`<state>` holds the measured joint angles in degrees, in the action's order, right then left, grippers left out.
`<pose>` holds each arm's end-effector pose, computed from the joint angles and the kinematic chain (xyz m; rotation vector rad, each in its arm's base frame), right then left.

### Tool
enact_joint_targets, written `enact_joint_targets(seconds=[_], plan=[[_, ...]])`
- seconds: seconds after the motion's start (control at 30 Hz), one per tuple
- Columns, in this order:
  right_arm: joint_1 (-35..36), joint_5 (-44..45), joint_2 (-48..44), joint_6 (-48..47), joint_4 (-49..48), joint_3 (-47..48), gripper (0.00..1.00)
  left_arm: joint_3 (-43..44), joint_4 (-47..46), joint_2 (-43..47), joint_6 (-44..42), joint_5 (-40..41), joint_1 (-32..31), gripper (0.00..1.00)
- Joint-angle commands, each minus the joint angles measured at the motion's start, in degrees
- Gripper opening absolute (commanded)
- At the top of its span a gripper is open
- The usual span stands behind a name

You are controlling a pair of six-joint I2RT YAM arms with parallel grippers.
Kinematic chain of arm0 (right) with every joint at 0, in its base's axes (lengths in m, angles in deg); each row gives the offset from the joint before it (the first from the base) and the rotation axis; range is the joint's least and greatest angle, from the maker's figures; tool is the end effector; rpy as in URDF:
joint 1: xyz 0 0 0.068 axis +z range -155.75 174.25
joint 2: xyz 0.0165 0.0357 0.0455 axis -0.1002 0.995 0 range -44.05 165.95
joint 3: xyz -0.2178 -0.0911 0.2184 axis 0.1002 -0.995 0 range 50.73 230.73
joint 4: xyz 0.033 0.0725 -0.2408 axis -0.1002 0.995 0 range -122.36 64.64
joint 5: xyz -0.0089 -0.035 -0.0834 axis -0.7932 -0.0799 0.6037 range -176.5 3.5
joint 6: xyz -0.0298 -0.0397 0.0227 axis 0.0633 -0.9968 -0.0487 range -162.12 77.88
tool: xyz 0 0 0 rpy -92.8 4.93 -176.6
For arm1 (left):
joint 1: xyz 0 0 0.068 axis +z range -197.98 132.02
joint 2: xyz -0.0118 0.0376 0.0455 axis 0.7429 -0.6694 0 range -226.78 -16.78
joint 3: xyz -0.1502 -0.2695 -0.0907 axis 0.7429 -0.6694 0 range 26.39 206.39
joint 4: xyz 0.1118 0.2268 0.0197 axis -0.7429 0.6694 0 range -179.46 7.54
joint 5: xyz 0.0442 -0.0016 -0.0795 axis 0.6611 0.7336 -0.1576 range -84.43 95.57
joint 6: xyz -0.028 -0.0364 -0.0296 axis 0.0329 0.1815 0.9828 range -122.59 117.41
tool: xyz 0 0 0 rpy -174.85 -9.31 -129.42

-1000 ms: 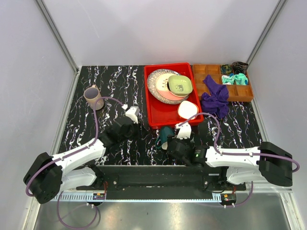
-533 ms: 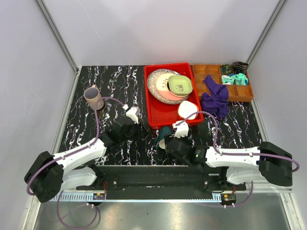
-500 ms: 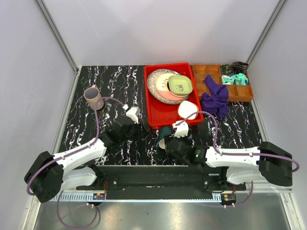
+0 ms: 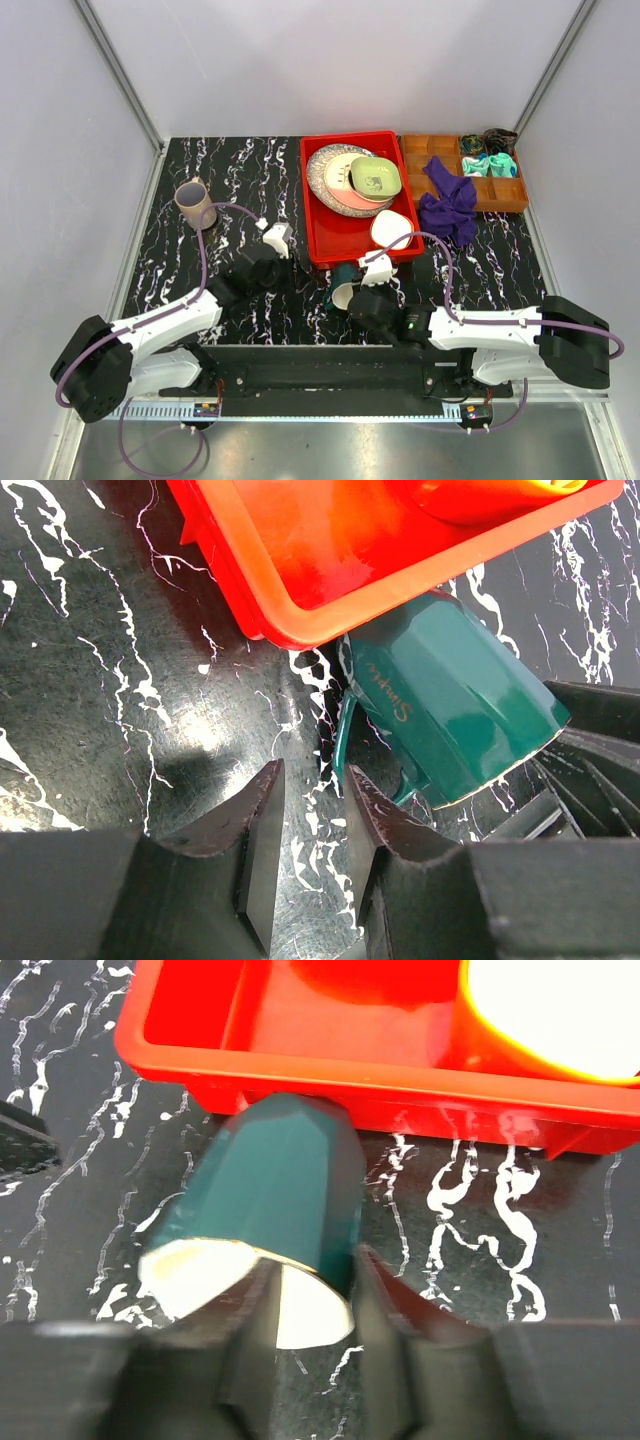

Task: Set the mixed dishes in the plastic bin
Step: Pick up the cup at the center of the board.

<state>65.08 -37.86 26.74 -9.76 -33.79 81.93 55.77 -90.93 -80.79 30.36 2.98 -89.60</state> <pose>0.0964 0.1934 0.2450 -0.2380 1.9823 0.1953 0.1512 -0.1366 0.2503 0.1986 2.2510 -0.7812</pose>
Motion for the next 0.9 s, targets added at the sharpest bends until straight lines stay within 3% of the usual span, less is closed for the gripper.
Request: enact_joint_targets(seconds=[0.0, 0.33, 0.57, 0.87], plan=[[0.01, 2.95, -0.82, 0.42, -3.84, -0.09, 0.31, -0.56, -3.62, 0.20, 0.27, -0.49, -0.30, 0.32], [0.01, 2.60, -1.26, 0.25, -3.75, -0.61, 0.00, -0.82, -4.15, -0.24, 0.36, -0.57, -0.30, 0.32], [-0.08, 0.93, -5.30, -0.19, -1.65, -0.62, 0.00, -0.82, -4.50, -0.50, 0.36, -0.66, -0.30, 0.32], [0.01, -2.41, -13.30, -1.68, 8.37, 3.33, 0.00, -1.17, -5.03, -0.50, 0.63, -0.75, -0.30, 0.32]])
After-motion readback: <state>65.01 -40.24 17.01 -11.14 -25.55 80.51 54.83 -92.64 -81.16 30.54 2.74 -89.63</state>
